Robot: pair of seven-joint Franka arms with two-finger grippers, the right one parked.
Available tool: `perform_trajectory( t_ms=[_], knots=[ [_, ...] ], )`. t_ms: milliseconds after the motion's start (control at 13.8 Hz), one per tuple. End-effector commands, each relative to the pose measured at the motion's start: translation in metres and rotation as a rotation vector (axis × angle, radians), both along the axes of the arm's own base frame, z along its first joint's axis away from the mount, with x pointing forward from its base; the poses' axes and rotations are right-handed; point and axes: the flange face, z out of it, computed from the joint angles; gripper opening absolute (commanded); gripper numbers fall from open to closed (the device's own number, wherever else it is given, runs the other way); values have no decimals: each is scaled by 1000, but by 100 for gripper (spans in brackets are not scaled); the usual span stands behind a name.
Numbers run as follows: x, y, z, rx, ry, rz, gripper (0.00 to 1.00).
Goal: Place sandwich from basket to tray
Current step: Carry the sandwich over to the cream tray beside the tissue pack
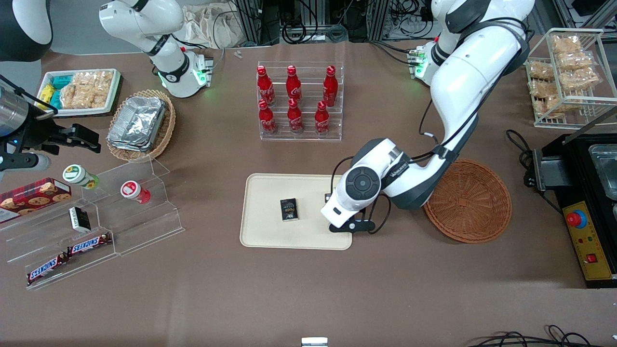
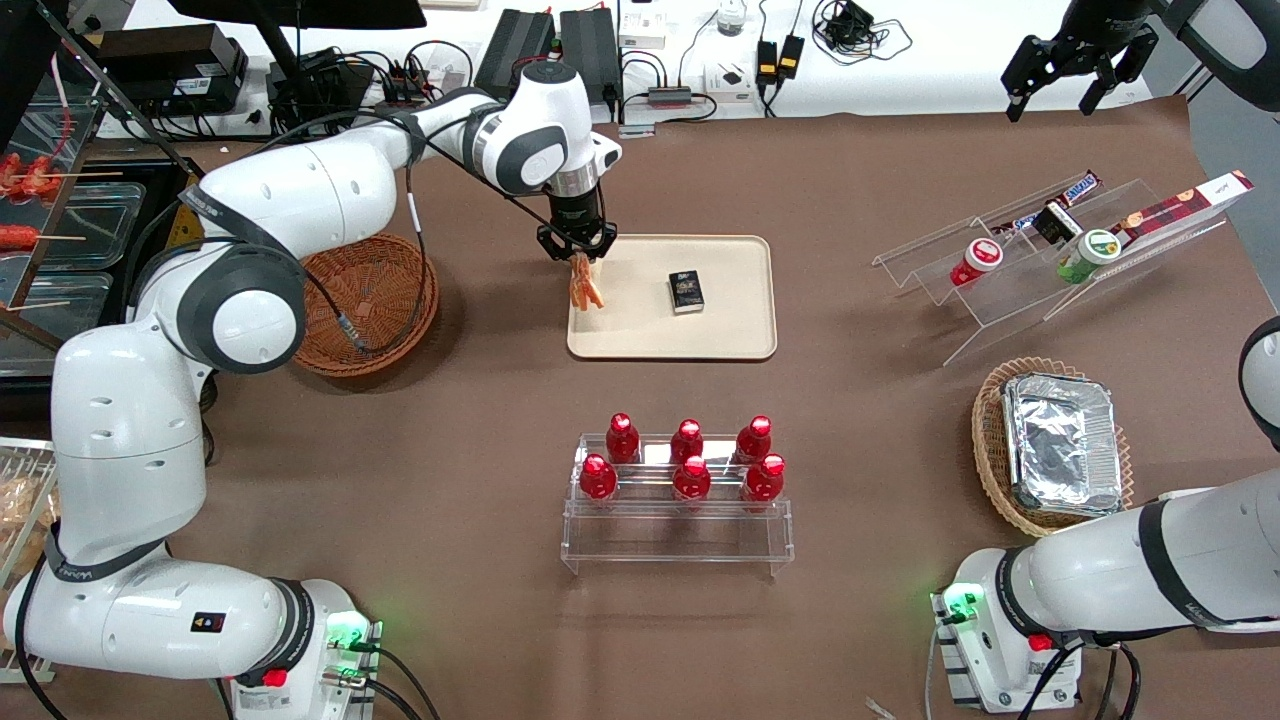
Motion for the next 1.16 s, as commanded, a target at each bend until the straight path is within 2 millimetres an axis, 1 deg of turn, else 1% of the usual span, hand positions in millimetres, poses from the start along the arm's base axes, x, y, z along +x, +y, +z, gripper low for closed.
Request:
perform_trajectory(
  t_ms=[0,73,145,291,436,509,582,655,800,945,1018,1091],
  knots=[
    [8,-6,-12,6,-34,-6,5],
    [6,-11,-16,7,-44,-12,6],
    [6,-10,-22,19,-51,-11,8],
    [4,-13,-26,26,-51,-16,26],
    [7,-15,-29,1,-66,-7,70],
    [7,-15,-29,-3,-67,-6,86],
    [8,-14,-28,-4,-70,-4,97],
    [10,-13,-26,-4,-70,1,99],
    [15,-4,-17,0,-71,14,99],
    [29,22,20,23,-87,45,99],
    [34,39,46,36,-81,71,99],
    [33,51,76,55,-67,83,99]
  ],
)
